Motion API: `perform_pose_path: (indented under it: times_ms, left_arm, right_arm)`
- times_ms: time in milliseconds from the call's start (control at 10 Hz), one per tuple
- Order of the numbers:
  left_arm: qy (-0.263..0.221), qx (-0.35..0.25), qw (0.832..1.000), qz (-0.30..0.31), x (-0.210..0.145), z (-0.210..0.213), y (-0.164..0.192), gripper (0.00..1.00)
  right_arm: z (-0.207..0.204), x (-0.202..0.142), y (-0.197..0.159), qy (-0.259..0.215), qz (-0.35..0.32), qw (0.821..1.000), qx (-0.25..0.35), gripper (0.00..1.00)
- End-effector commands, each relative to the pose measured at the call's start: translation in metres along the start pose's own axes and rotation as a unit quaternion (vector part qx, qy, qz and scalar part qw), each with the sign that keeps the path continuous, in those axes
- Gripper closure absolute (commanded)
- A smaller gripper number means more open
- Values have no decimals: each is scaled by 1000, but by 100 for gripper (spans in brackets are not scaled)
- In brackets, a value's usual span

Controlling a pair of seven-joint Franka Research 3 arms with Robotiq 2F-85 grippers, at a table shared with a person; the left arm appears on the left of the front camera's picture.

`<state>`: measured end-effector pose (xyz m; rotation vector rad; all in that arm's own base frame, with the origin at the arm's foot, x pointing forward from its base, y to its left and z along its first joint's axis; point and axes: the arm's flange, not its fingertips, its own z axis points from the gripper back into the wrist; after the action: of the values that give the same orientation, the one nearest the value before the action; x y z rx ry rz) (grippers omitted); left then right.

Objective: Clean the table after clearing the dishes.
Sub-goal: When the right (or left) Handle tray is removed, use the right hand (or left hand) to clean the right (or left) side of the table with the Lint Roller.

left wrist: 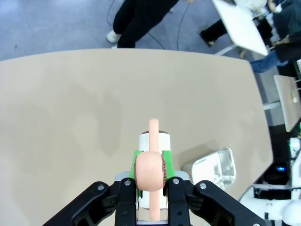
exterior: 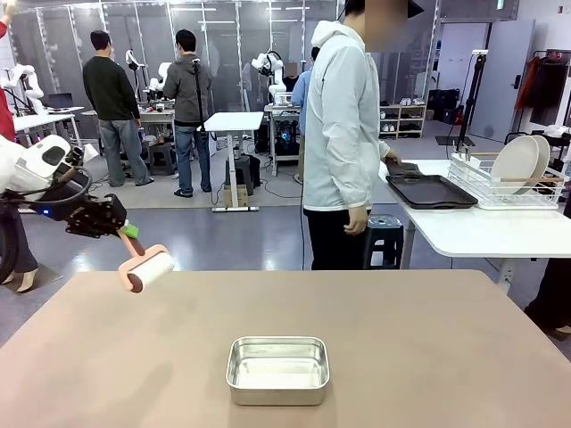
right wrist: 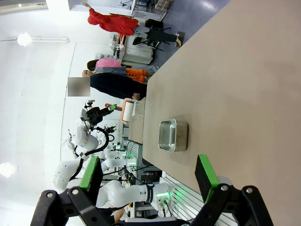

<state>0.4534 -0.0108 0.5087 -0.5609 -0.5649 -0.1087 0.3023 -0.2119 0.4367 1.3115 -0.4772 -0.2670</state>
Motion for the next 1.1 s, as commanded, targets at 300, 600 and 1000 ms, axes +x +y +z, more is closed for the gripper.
perform_pose_path:
  times_ms: [300, 600, 1000]
  left_arm:
    - [50, -31, 997, -55, -14, -18, -33, 79]
    - [49, -31, 997, -46, -13, -28, -38, 79]
    - [49, -31, 997, -46, -13, -28, -38, 79]
  right_arm:
    - [-1, 0, 3, -1, 4, 1000, 3, 0]
    - [-1, 0, 3, -1, 4, 1000, 3, 0]
    - [-1, 0, 3, -1, 4, 1000, 3, 0]
